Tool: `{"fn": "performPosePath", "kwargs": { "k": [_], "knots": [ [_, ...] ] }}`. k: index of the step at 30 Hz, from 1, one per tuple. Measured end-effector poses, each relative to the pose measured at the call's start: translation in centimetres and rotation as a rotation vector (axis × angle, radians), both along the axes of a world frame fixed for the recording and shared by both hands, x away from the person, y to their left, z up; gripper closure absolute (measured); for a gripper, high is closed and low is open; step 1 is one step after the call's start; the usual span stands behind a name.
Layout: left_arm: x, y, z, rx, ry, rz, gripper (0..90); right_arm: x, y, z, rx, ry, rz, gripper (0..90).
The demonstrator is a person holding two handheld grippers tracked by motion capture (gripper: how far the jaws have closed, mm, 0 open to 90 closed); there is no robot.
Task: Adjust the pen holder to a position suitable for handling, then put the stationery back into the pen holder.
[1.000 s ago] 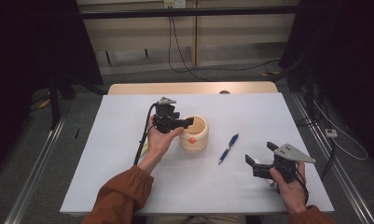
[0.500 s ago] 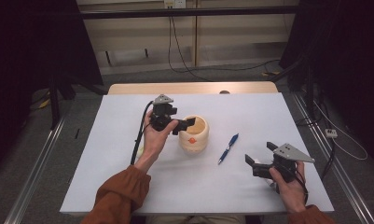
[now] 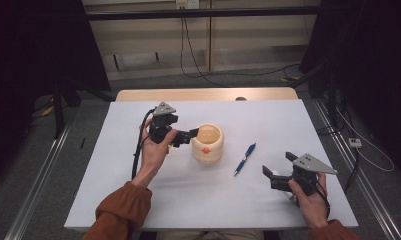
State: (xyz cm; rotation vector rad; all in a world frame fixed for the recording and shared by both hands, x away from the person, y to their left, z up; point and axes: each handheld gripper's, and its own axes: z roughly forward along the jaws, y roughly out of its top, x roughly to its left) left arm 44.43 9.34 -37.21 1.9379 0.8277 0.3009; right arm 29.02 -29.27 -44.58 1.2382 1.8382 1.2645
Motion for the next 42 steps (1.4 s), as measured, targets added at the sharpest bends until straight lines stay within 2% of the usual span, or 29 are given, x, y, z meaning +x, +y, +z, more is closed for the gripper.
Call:
{"fn": "performPosePath", "kwargs": {
  "k": [3, 8, 11, 12, 16, 17, 19, 21, 25, 26, 30, 33, 37, 42],
  "knots": [
    [-0.2, 0.6, 0.0, 0.030, 0.003, -0.002, 6.3, -0.1, 0.0, 0.0, 0.001, -0.001, -0.003, 3.9],
    [-0.9, 1.6, 0.2, 0.057, -0.003, -0.011, 6.9, -0.1, 0.0, 0.0, -0.001, 0.000, -0.002, 3.9],
    [-1.1, 2.1, 0.4, 0.070, -0.016, -0.019, 6.9, 0.0, 0.0, 0.1, 0.001, -0.004, -0.005, 3.9],
    [-1.2, 2.2, 0.4, 0.059, -0.012, -0.017, 6.9, 0.0, 0.0, 0.1, 0.000, -0.003, -0.005, 3.9],
    [-1.1, 3.0, 0.3, 0.075, -0.007, -0.015, 6.9, 0.1, 0.1, 0.0, 0.002, 0.005, -0.007, 3.9],
    [-1.1, 3.1, 0.2, 0.073, 0.002, -0.010, 7.2, 0.1, 0.1, 0.0, 0.000, 0.005, -0.008, 3.9],
    [-1.3, 3.6, 0.2, 0.101, 0.005, 0.003, 8.4, 0.0, 0.1, 0.0, 0.002, 0.005, -0.012, 3.9],
    [-1.6, 4.1, 0.2, 0.110, 0.018, 0.003, 10.4, 0.0, 0.0, 0.0, 0.002, 0.004, -0.014, 3.9],
    [-1.9, 5.1, 0.3, 0.103, 0.021, 0.012, 10.5, 0.0, 0.0, 0.0, 0.001, 0.000, -0.012, 3.9],
    [-1.9, 5.4, 0.3, 0.112, 0.021, 0.014, 10.5, 0.0, 0.0, 0.1, 0.001, 0.000, -0.011, 3.9],
    [-1.6, 6.4, -0.1, 0.099, 0.045, 0.050, 10.5, -0.2, 0.0, 0.1, 0.003, -0.001, -0.005, 3.9],
    [-1.2, 6.6, -0.6, 0.098, 0.084, 0.051, 10.5, -0.2, 0.0, 0.1, -0.001, -0.004, -0.003, 3.9],
    [-0.8, 6.6, -1.2, 0.125, 0.097, 0.081, 10.5, -0.2, 0.0, 0.1, 0.001, -0.002, -0.005, 3.9],
    [-0.8, 7.0, -1.6, 0.133, 0.119, 0.078, 10.5, -0.2, 0.0, 0.1, -0.002, -0.004, -0.001, 3.9]
  ]
}}
